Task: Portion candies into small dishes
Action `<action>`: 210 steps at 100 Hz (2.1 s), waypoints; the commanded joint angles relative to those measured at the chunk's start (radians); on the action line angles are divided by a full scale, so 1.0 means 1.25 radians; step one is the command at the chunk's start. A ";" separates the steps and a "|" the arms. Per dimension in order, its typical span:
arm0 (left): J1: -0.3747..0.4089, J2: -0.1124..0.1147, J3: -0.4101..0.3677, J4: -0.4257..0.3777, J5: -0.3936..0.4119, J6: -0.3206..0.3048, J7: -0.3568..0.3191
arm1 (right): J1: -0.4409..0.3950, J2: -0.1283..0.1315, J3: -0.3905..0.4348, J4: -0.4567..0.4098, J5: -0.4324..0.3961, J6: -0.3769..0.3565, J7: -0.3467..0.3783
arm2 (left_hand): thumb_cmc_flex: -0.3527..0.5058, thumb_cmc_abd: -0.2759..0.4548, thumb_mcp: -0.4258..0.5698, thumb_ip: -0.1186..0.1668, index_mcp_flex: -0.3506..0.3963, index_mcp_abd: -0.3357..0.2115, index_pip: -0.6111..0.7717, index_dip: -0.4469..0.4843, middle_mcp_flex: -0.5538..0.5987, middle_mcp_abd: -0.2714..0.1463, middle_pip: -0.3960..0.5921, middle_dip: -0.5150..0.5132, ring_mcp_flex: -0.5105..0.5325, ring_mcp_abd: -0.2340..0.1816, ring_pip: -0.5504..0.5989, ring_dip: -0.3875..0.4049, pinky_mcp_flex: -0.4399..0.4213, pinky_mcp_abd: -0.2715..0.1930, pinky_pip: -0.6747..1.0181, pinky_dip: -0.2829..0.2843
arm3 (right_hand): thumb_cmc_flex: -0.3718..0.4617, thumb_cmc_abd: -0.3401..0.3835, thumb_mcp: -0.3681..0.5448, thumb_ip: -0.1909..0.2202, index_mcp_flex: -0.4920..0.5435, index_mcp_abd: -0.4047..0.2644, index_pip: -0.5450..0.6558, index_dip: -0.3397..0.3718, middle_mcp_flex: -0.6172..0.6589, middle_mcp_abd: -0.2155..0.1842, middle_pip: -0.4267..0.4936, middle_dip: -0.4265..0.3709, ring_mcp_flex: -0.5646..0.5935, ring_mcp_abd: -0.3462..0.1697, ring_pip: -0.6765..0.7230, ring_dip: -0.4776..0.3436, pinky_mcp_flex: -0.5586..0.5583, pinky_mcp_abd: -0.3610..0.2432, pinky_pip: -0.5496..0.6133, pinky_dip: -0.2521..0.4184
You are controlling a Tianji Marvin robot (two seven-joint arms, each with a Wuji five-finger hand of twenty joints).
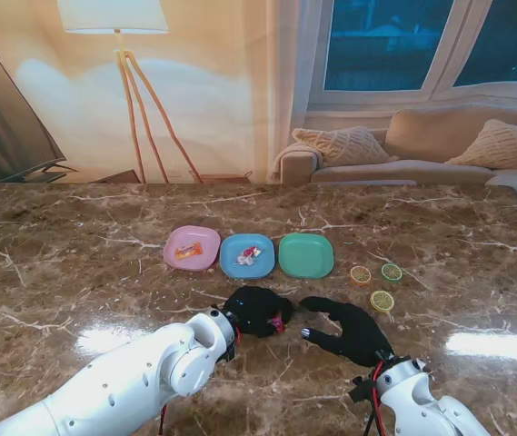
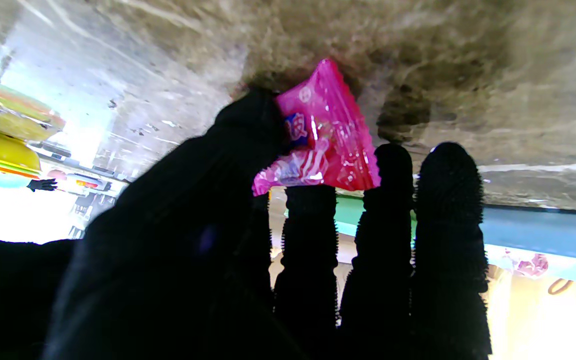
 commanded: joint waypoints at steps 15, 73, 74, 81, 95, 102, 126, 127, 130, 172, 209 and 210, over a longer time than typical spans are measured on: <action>0.054 0.008 0.000 0.046 -0.004 -0.011 -0.003 | -0.006 -0.001 0.000 0.004 0.005 0.002 0.012 | 0.070 0.056 0.006 0.001 0.002 -0.069 0.132 0.124 0.045 -0.080 0.104 0.078 0.167 -0.046 0.011 -0.108 -0.001 0.004 -0.007 0.006 | 0.014 0.012 -0.021 -0.003 0.013 -0.025 0.009 -0.005 0.014 -0.006 0.005 0.009 0.021 0.030 0.004 0.016 0.000 0.001 0.016 0.011; 0.099 0.010 -0.070 0.000 -0.015 -0.020 0.015 | -0.002 -0.001 -0.003 0.005 0.005 0.003 0.009 | 0.013 -0.020 0.146 0.054 0.025 -0.069 0.135 0.190 0.084 -0.087 0.046 0.069 0.216 -0.045 0.029 -0.117 0.078 -0.010 -0.005 0.029 | 0.016 0.013 -0.023 -0.003 0.010 -0.019 0.008 -0.007 0.018 -0.005 0.007 0.013 0.025 0.030 0.008 0.019 0.003 -0.002 0.018 0.009; 0.099 0.010 -0.072 -0.001 -0.016 -0.020 0.015 | -0.002 -0.001 -0.003 0.005 0.005 0.003 0.009 | 0.012 -0.021 0.148 0.054 0.025 -0.070 0.136 0.191 0.085 -0.089 0.047 0.069 0.217 -0.046 0.029 -0.116 0.079 -0.010 -0.004 0.029 | 0.016 0.014 -0.023 -0.003 0.009 -0.019 0.008 -0.008 0.018 -0.004 0.007 0.014 0.026 0.030 0.008 0.019 0.003 -0.002 0.018 0.009; 0.104 0.011 -0.084 -0.009 -0.020 -0.024 0.012 | -0.001 -0.001 -0.004 0.006 0.005 0.003 0.009 | 0.009 -0.028 0.163 0.060 0.029 -0.071 0.135 0.195 0.089 -0.092 0.050 0.074 0.223 -0.052 0.028 -0.111 0.086 -0.011 -0.003 0.029 | 0.016 0.014 -0.023 -0.003 0.009 -0.019 0.008 -0.008 0.018 -0.004 0.007 0.014 0.026 0.029 0.008 0.020 0.004 -0.002 0.019 0.009; 0.117 0.014 -0.112 -0.031 -0.021 -0.025 0.008 | -0.002 -0.001 -0.003 0.005 0.005 0.004 0.008 | 0.006 -0.036 0.184 0.072 0.033 -0.073 0.136 0.203 0.096 -0.096 0.055 0.085 0.233 -0.054 0.030 -0.104 0.097 -0.013 0.002 0.032 | 0.016 0.013 -0.024 -0.003 0.009 -0.019 0.008 -0.008 0.018 -0.004 0.007 0.014 0.026 0.030 0.008 0.020 0.003 -0.002 0.019 0.008; 0.126 0.015 -0.128 -0.044 -0.024 -0.022 0.006 | -0.002 -0.001 -0.003 0.005 0.005 0.005 0.009 | 0.006 -0.037 0.192 0.075 0.034 -0.072 0.136 0.207 0.097 -0.096 0.059 0.094 0.233 -0.054 0.030 -0.099 0.099 -0.013 0.003 0.034 | 0.015 0.014 -0.024 -0.003 0.009 -0.020 0.008 -0.008 0.019 -0.004 0.007 0.015 0.025 0.029 0.008 0.020 0.003 -0.002 0.019 0.008; 0.166 0.022 -0.204 -0.113 -0.020 0.015 -0.001 | 0.000 -0.001 -0.005 0.005 0.006 0.006 0.010 | 0.006 -0.039 0.199 0.078 0.034 -0.070 0.133 0.212 0.098 -0.096 0.057 0.104 0.236 -0.055 0.029 -0.095 0.107 -0.015 0.006 0.036 | 0.016 0.014 -0.024 -0.002 0.009 -0.018 0.008 -0.009 0.018 -0.004 0.007 0.015 0.024 0.029 0.007 0.020 0.003 -0.004 0.019 0.006; 0.167 0.022 -0.208 -0.117 -0.019 0.017 -0.002 | 0.000 -0.001 -0.005 0.005 0.006 0.006 0.010 | 0.006 -0.039 0.199 0.078 0.034 -0.070 0.133 0.212 0.098 -0.096 0.057 0.104 0.236 -0.055 0.028 -0.095 0.107 -0.015 0.006 0.036 | 0.016 0.015 -0.024 -0.003 0.009 -0.018 0.008 -0.009 0.018 -0.003 0.007 0.015 0.025 0.029 0.007 0.020 0.003 -0.004 0.019 0.006; 0.172 0.024 -0.220 -0.130 -0.016 0.023 -0.007 | 0.000 -0.001 -0.005 0.005 0.006 0.006 0.010 | 0.006 -0.038 0.199 0.078 0.035 -0.070 0.133 0.212 0.099 -0.097 0.057 0.105 0.236 -0.055 0.028 -0.095 0.107 -0.015 0.007 0.036 | 0.015 0.014 -0.024 -0.003 0.009 -0.019 0.008 -0.009 0.018 -0.004 0.007 0.015 0.025 0.030 0.007 0.020 0.003 -0.003 0.019 0.006; 0.145 0.041 -0.363 -0.201 0.022 0.135 -0.088 | 0.002 0.001 0.001 -0.001 -0.005 0.012 0.014 | 0.008 -0.032 0.194 0.078 0.029 -0.068 0.129 0.217 0.095 -0.095 0.051 0.112 0.233 -0.055 0.026 -0.089 0.109 -0.017 0.010 0.041 | 0.015 0.014 -0.024 -0.002 0.009 -0.018 0.008 -0.009 0.018 -0.003 0.007 0.015 0.025 0.029 0.008 0.019 0.003 -0.003 0.020 0.004; 0.030 0.035 -0.383 -0.094 -0.025 0.217 -0.135 | 0.009 0.003 0.005 -0.006 -0.006 0.026 0.029 | 0.010 -0.023 0.179 0.078 0.022 -0.067 0.125 0.216 0.088 -0.092 0.047 0.109 0.225 -0.051 0.021 -0.085 0.102 -0.013 0.006 0.045 | 0.015 0.015 -0.024 -0.002 0.008 -0.019 0.008 -0.010 0.017 -0.003 0.006 0.015 0.023 0.030 0.007 0.019 0.002 -0.003 0.020 0.003; 0.026 0.035 -0.381 -0.088 -0.027 0.217 -0.135 | 0.009 0.003 0.005 -0.006 -0.006 0.026 0.030 | 0.010 -0.023 0.179 0.078 0.022 -0.067 0.125 0.216 0.088 -0.093 0.047 0.109 0.225 -0.051 0.021 -0.084 0.101 -0.013 0.006 0.045 | 0.016 0.014 -0.024 -0.002 0.008 -0.019 0.008 -0.010 0.016 -0.003 0.006 0.015 0.023 0.030 0.007 0.019 0.002 -0.003 0.020 0.003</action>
